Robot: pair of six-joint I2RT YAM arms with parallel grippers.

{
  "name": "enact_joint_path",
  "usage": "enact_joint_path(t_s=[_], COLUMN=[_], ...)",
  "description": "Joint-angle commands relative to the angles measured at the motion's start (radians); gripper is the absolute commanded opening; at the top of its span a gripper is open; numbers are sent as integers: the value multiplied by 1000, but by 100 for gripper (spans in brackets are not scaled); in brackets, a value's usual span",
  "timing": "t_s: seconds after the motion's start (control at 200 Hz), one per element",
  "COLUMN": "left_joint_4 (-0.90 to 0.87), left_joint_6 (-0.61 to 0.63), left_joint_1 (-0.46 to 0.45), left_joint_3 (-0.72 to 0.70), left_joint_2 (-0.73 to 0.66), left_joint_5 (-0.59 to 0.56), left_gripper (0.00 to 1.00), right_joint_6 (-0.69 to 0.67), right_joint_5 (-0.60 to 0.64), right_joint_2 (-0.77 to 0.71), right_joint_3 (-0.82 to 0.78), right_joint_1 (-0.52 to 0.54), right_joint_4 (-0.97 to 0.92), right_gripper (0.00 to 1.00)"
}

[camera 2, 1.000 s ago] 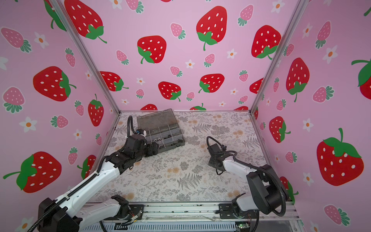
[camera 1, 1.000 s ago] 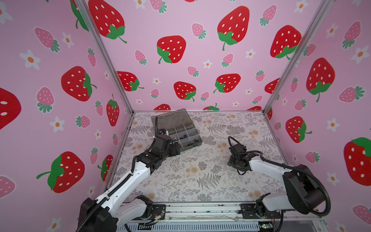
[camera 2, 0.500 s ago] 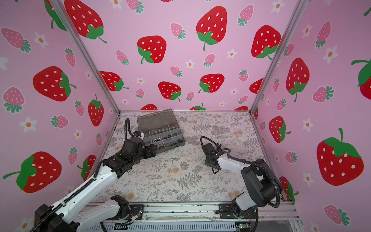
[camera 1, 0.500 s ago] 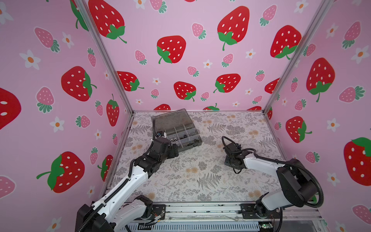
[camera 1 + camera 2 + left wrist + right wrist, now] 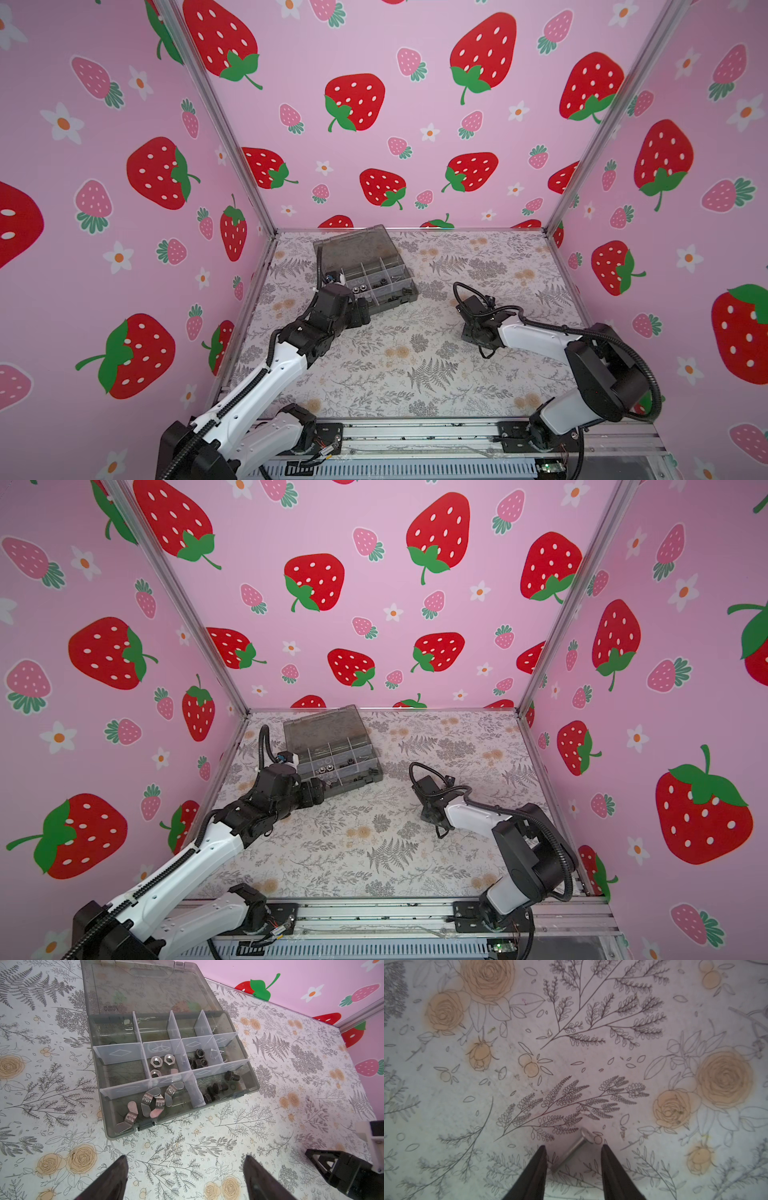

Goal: Sort the screws and nuts into containers
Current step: Pick up the screw from the center of the table.

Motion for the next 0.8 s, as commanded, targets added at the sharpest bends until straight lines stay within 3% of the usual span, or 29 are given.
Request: enact_joint_path(t_s=[0.0,0.465,0.535,0.66,0.795], left_joint_4=[3,-12,-18,-26,-37], left_joint_6=[-3,-9,-14,-14,-20], left_joint_1=[4,3,3,3,3], left_joint_3=[4,14,16,25,37], left_joint_2=[12,21,21,22,23], left_joint_5=[8,6,-2,-4,-13], left_gripper=[88,89,92,100,99], right_joint_6=[29,-55,-66,-91,-114], right_joint_5=[-45,-104,-116,-136,-150], right_joint_2=[56,75,72,72,71], right_joint_3=[-25,-8,-8,-8,-9], right_joint_1=[5,5,5,5,5], right_joint_4=[-43,-17,-23,-30,-43], right_gripper=[42,16,18,12,8])
